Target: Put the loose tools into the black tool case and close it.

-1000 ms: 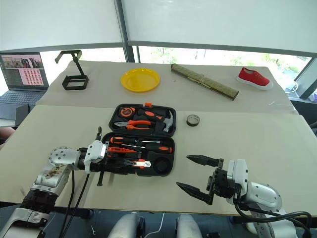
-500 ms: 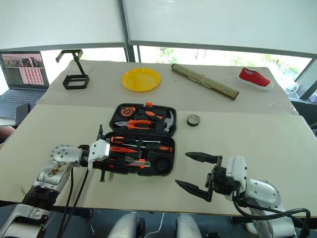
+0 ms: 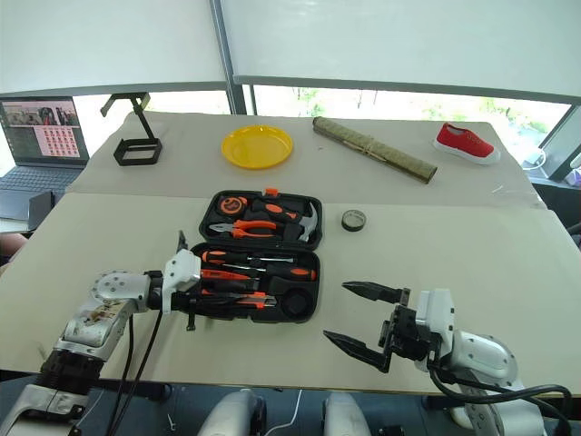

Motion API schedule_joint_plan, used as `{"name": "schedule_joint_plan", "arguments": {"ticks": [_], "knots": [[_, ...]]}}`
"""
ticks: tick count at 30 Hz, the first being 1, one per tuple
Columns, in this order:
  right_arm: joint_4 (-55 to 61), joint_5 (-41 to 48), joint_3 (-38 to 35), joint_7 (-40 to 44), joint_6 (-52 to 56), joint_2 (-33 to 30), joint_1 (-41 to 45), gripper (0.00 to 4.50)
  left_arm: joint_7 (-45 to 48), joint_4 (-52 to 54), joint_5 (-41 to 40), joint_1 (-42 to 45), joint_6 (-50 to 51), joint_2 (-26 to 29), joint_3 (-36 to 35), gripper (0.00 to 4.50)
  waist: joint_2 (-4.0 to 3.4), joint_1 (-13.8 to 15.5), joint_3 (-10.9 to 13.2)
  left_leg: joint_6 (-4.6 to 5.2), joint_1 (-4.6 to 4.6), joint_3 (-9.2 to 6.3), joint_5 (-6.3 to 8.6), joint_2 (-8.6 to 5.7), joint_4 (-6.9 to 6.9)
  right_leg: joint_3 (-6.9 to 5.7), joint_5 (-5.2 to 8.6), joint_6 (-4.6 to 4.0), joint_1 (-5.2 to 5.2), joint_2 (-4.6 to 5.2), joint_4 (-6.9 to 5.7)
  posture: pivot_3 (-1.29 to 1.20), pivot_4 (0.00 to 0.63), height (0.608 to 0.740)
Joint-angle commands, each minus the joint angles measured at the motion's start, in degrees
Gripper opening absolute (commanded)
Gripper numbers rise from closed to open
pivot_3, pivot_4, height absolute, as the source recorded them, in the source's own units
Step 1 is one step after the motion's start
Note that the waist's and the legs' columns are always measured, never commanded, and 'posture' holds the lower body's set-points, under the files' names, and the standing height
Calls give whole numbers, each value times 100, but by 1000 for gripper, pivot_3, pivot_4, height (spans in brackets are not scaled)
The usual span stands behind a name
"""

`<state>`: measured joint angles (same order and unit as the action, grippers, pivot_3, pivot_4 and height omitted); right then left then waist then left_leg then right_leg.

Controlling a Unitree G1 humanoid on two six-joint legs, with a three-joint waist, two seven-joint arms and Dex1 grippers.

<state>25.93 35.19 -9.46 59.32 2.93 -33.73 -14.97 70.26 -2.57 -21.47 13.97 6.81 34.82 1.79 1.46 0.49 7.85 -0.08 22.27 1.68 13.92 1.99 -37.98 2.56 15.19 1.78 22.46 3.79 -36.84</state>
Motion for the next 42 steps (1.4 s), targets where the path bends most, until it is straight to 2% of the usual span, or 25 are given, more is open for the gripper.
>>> {"name": "schedule_joint_plan", "arguments": {"ticks": [1,3,6,7,11,13,15,17,21,24,26,29,34,39,42], "knots": [[35,52,-671,-228,-325,87,-261,4500,147,622,-798,-71,264,441,-903,2450,30,-11,16,0,3,-4,0,7,0,-1,-1,-2,2,-7,1,0,150,740],[-160,-82,-922,-342,-502,217,-481,4500,388,513,-1212,-349,348,650,-1412,3308,28,-48,16,0,2,-6,1,12,2,-1,-1,-4,2,-11,6,0,150,740],[-447,-264,-1145,-589,-701,410,-606,4500,704,209,-1390,-760,101,842,-1951,4369,19,-92,19,1,-4,-4,3,13,12,2,2,-8,1,-8,9,0,150,740],[-579,-319,-1227,-711,-767,495,-614,4500,772,93,-1491,-895,197,916,-2134,4489,18,-103,21,0,-4,-1,3,13,12,1,3,-9,1,-7,9,0,150,740],[-850,-485,-1308,-1050,-781,621,-493,4500,797,-205,-1691,-1299,268,958,-2626,4489,23,-120,24,0,-6,1,3,14,12,-1,4,-9,1,-5,8,0,150,740],[-616,-465,-1178,-1725,250,348,-30,4500,771,-180,-1762,-1379,341,897,-2666,4489,23,-125,25,0,-7,2,3,14,12,0,4,-9,2,-3,7,0,150,740],[-538,-575,-928,-2340,1379,-61,841,4500,705,-40,-1840,-1336,417,794,-2615,4489,21,-153,32,-1,-6,0,2,18,12,6,3,-10,7,5,6,0,150,740],[-802,-669,-527,-2235,1855,-433,1822,4500,565,75,-1951,-1137,485,660,-2548,4489,22,-159,35,-5,-4,-2,-4,14,12,18,0,-12,19,13,1,0,150,740],[-1964,-1581,829,-1687,2650,-1142,3809,4500,327,169,-2091,-667,796,481,-2360,4489,29,-126,44,-5,4,9,-5,4,11,18,-1,-13,27,-4,0,0,150,740],[-2957,-2375,1764,-1335,2650,-1267,4921,4500,235,172,-2030,-475,855,407,-2224,4489,32,-110,42,4,29,-1,2,11,12,6,0,-19,46,-16,2,0,150,740],[-3901,-2751,2324,-926,2606,-999,5844,4500,189,264,-1986,-423,900,348,-2107,4489,33,-123,43,5,86,0,2,9,9,8,-1,-19,97,-16,1,0,150,740],[-4979,-3165,2814,-560,2413,-657,6645,4500,209,337,-1945,-407,924,365,-1992,4489,33,-166,43,1,138,11,-1,4,1,23,-4,-18,165,-10,-23,0,150,740],[-6295,-3829,3242,-352,1337,-215,7207,4500,188,527,-1933,-517,918,391,-1936,4489,33,-164,44,-3,155,7,-4,9,-2,16,-5,-19,179,-10,-31,0,150,740],[-7159,-4112,3276,-201,1016,194,7623,4500,208,564,-1822,-592,795,379,-1874,4489,31,-159,45,-4,156,9,-4,-1,-2,11,-6,-16,180,4,-31,0,150,740],[-7666,-4193,3194,-209,1039,468,7888,3755,235,580,-1808,-605,754,370,-1846,4500,31,-186,45,-6,152,8,-5,-2,-2,11,-7,-16,180,4,-31,0,150,740]]}}
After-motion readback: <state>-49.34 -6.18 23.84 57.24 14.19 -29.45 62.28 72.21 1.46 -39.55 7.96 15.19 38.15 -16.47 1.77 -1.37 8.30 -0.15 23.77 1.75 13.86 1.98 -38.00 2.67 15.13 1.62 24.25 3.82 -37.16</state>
